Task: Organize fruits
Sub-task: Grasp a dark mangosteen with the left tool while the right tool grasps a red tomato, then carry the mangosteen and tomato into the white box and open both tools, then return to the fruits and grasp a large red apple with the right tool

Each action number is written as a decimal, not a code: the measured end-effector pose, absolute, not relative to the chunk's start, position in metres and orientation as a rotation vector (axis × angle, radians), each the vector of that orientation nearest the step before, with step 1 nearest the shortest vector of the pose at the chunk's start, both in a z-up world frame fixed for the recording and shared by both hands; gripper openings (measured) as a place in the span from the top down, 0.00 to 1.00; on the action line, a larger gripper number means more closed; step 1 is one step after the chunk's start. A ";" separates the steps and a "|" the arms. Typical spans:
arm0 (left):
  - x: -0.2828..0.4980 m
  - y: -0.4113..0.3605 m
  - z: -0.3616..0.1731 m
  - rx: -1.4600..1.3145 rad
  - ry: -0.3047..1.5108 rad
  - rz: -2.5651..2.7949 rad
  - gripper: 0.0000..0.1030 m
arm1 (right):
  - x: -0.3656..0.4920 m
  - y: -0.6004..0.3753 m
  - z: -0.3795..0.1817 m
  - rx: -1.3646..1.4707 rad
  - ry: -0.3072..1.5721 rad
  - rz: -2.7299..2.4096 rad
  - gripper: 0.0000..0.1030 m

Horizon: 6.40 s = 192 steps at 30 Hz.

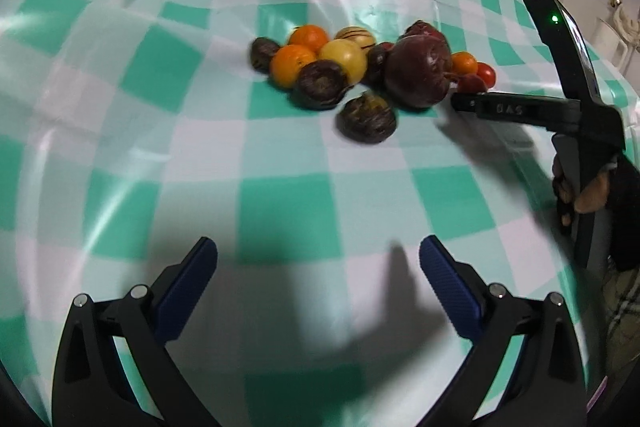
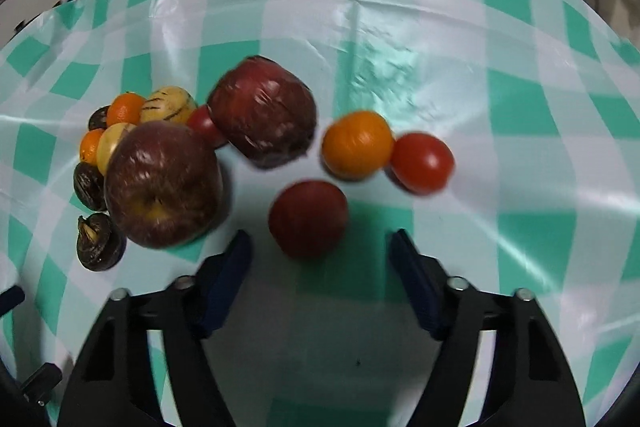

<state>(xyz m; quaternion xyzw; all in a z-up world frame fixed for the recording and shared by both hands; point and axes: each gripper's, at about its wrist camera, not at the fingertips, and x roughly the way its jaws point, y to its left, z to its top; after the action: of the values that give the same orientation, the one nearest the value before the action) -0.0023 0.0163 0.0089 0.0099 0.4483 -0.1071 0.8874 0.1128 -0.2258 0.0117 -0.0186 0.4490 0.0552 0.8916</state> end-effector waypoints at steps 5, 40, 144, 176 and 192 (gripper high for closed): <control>0.033 -0.011 0.009 0.022 0.938 -0.218 0.28 | 0.091 -0.236 0.021 0.009 0.877 0.108 0.65; -0.095 -0.098 0.028 0.126 0.815 -0.377 0.59 | -0.158 -0.296 0.038 0.215 0.785 0.104 0.65; 0.022 0.080 0.033 -0.321 0.789 -0.177 0.02 | -0.008 -0.219 0.026 0.280 0.889 0.133 0.15; 0.022 0.089 0.016 -0.429 0.830 -0.178 0.02 | 0.068 -0.179 0.028 0.134 0.848 0.128 0.38; 0.046 0.034 0.022 -0.235 0.866 -0.166 0.02 | -0.008 -0.259 0.023 0.386 0.809 0.057 0.37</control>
<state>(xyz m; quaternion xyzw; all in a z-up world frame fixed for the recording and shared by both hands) 0.0464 0.0336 0.0219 -0.1137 0.4180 -0.0799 0.8978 -0.0076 -0.2594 0.0232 0.1865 0.3910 0.0276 0.9009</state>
